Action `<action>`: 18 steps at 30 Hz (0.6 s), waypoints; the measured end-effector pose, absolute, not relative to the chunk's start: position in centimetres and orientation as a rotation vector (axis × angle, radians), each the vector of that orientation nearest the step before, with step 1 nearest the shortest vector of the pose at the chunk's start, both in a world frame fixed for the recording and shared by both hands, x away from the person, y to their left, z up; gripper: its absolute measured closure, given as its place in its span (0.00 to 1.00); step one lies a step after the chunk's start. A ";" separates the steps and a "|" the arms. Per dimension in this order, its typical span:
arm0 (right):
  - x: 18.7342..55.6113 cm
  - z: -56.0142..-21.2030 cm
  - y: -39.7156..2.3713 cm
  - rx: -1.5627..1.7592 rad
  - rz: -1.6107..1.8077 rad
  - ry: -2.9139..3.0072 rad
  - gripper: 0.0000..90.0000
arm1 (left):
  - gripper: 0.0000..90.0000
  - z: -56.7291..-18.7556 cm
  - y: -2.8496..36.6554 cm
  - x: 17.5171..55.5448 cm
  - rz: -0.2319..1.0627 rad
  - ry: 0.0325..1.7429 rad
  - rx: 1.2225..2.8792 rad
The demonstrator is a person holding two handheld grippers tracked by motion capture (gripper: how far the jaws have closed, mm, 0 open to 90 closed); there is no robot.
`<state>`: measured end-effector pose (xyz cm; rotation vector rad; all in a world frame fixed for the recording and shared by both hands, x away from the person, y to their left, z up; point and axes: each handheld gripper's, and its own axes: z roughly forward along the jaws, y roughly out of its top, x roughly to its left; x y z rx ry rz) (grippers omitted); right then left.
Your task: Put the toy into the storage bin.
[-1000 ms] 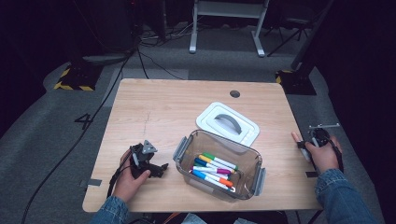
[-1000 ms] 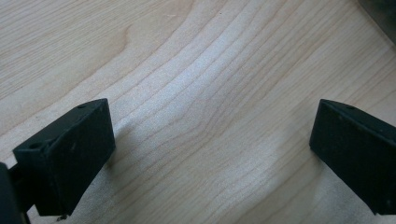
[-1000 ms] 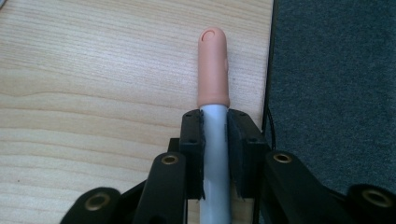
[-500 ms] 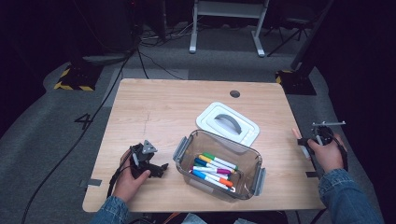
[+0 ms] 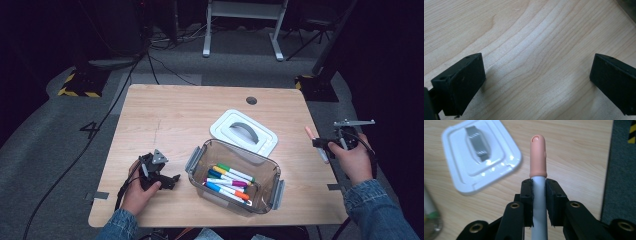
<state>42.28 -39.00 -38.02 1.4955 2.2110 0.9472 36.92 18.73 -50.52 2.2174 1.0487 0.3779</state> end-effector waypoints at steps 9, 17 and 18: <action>41.2 -34.4 -33.4 1.296 1.004 2.323 0.86 | 0.01 -50.5 18.7 36.9 0.381 1.057 2.212; 40.1 -32.8 -29.0 1.165 1.074 2.426 0.86 | 0.01 -50.6 18.8 36.6 0.380 1.068 2.205; 39.8 -32.6 -28.0 1.142 1.100 2.454 0.86 | 0.00 -50.5 18.9 36.6 0.385 1.063 2.211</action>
